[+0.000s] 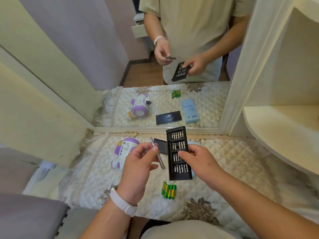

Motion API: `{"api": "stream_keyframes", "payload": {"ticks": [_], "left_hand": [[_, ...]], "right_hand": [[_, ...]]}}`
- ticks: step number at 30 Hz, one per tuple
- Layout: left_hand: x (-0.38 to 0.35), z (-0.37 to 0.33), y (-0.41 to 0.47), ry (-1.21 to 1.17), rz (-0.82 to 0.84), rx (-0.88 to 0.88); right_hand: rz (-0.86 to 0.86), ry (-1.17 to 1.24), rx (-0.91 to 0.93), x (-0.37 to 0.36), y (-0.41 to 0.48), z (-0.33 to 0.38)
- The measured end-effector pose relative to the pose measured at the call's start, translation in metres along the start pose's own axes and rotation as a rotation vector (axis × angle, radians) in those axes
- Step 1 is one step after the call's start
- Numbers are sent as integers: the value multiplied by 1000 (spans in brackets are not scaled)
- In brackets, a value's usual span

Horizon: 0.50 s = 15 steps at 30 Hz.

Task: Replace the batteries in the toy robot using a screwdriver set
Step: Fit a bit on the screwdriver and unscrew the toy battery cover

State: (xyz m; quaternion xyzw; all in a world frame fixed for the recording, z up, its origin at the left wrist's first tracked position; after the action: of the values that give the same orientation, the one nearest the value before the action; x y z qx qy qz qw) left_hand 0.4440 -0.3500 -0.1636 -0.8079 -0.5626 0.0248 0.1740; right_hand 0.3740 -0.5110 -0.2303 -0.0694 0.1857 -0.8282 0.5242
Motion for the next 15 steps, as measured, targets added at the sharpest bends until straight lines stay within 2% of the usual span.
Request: {"api": "stream_keyframes", "payload": {"ticks": [7,15], "left_hand": [[38,29,18,32,-18,82],[84,57,52,86,75,156]], "right_hand": [[-48,-165,-237,-24,17,-61],[-73,-251,-470,-74,43,-109]]}}
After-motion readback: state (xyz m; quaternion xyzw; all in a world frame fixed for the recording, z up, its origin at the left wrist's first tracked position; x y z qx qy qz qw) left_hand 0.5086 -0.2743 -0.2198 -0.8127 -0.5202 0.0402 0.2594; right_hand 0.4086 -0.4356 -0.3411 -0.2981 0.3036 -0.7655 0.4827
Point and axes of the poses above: each hand's wrist, its own y-axis towards the middle knuckle, its own x-axis out of the back of the hand, z = x × y, the point moved 4 cm from there along y, towards the middle knuckle, and after that the axes turned 7 degrees about y, right-handed, at the moved point
